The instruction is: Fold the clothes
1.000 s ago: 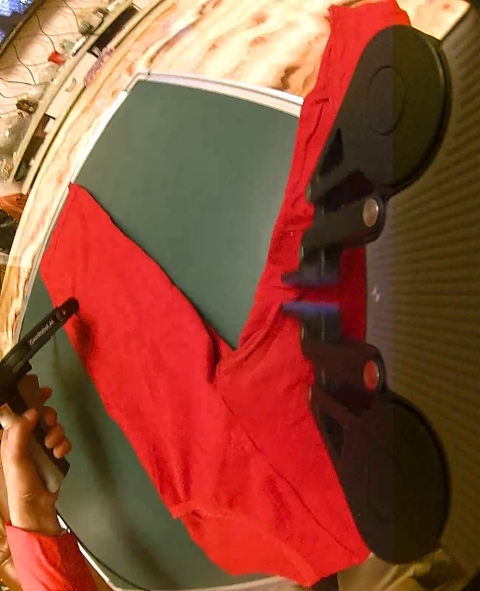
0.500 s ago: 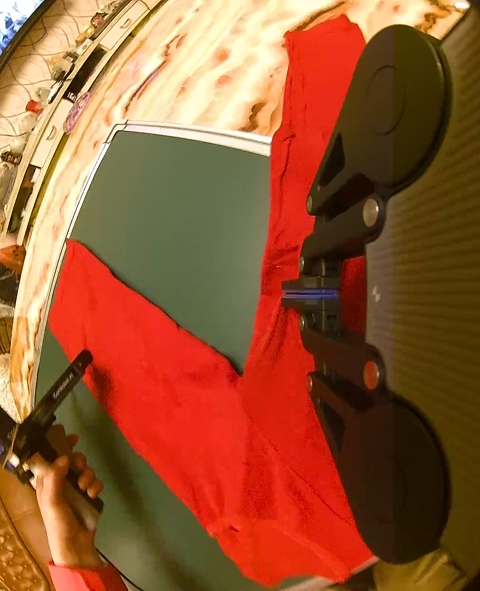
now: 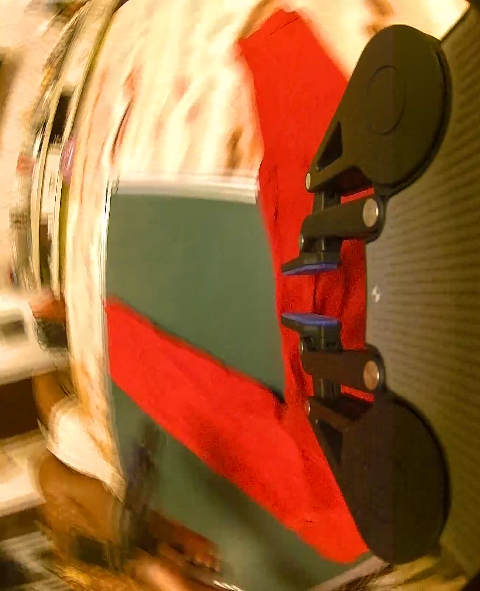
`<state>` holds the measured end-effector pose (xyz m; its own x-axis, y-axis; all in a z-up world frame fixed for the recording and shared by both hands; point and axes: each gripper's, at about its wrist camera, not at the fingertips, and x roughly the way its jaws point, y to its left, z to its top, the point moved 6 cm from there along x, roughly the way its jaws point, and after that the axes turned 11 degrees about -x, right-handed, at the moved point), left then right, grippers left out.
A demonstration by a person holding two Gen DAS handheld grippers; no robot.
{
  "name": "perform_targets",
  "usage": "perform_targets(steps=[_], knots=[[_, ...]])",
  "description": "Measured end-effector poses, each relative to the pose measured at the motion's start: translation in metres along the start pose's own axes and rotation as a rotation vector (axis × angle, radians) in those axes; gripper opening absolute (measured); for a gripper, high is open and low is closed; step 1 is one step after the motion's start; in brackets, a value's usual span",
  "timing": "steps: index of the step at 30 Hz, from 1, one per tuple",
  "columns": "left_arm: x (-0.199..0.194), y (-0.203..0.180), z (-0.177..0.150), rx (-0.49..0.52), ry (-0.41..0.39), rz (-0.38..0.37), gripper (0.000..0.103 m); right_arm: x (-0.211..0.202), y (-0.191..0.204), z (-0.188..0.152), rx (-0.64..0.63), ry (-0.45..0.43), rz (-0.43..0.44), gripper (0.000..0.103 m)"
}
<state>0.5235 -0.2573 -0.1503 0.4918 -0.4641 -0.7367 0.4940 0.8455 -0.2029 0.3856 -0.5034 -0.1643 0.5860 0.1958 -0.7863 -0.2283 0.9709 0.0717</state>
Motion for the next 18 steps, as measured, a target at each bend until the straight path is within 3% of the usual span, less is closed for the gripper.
perform_targets(steps=[5, 10, 15, 18], knots=[[-0.014, -0.066, -0.062, 0.011, 0.084, -0.158, 0.085, -0.001, -0.063, -0.013, 0.223, 0.011, -0.102, 0.026], [-0.006, -0.091, -0.100, 0.023, 0.140, -0.182, 0.085, 0.025, -0.083, -0.009, 0.360, 0.042, -0.091, 0.026], [0.001, -0.091, -0.119, 0.026, 0.168, -0.172, 0.084, 0.034, -0.114, -0.006, 0.430, 0.023, -0.227, 0.026], [0.000, -0.093, -0.125, 0.049, 0.159, -0.159, 0.084, 0.038, -0.137, -0.006, 0.486, 0.036, -0.259, 0.026]])
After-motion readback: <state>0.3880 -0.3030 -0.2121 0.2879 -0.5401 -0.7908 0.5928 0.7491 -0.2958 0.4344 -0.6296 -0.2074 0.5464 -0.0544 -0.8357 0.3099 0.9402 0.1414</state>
